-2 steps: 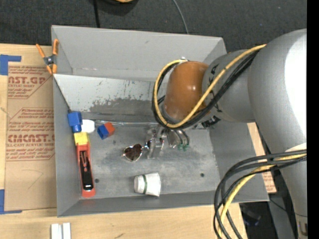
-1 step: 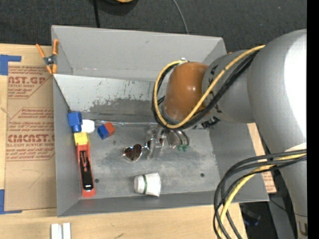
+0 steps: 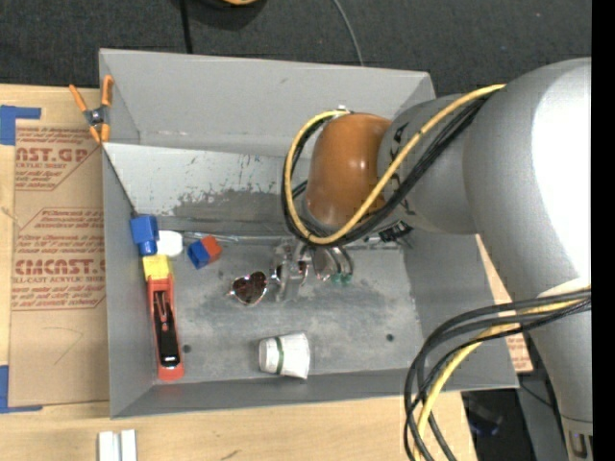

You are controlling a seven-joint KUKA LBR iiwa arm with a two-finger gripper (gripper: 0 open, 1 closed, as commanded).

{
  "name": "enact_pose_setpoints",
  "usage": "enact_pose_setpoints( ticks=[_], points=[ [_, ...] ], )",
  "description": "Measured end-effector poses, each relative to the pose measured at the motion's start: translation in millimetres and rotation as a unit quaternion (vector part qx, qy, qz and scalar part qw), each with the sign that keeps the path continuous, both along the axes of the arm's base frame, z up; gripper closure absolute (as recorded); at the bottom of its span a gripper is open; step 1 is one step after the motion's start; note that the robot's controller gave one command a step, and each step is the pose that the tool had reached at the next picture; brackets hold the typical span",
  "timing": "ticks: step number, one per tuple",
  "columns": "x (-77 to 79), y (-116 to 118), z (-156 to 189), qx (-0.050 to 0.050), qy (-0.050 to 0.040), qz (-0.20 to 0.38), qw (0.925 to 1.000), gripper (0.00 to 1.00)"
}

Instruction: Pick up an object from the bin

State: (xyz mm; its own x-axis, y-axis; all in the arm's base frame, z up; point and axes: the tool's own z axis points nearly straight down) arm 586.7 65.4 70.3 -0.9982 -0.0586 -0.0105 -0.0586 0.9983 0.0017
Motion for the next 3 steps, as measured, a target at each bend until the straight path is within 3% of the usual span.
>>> enact_pose_setpoints(
  ticks=[1,3],
  points=[
    [-0.2,3,8,0.0,-0.0009,0.029,0.9996,1.0],
    [2.7,15,1,0.001,-0.0017,0.019,0.9998,1.0]
  ],
)
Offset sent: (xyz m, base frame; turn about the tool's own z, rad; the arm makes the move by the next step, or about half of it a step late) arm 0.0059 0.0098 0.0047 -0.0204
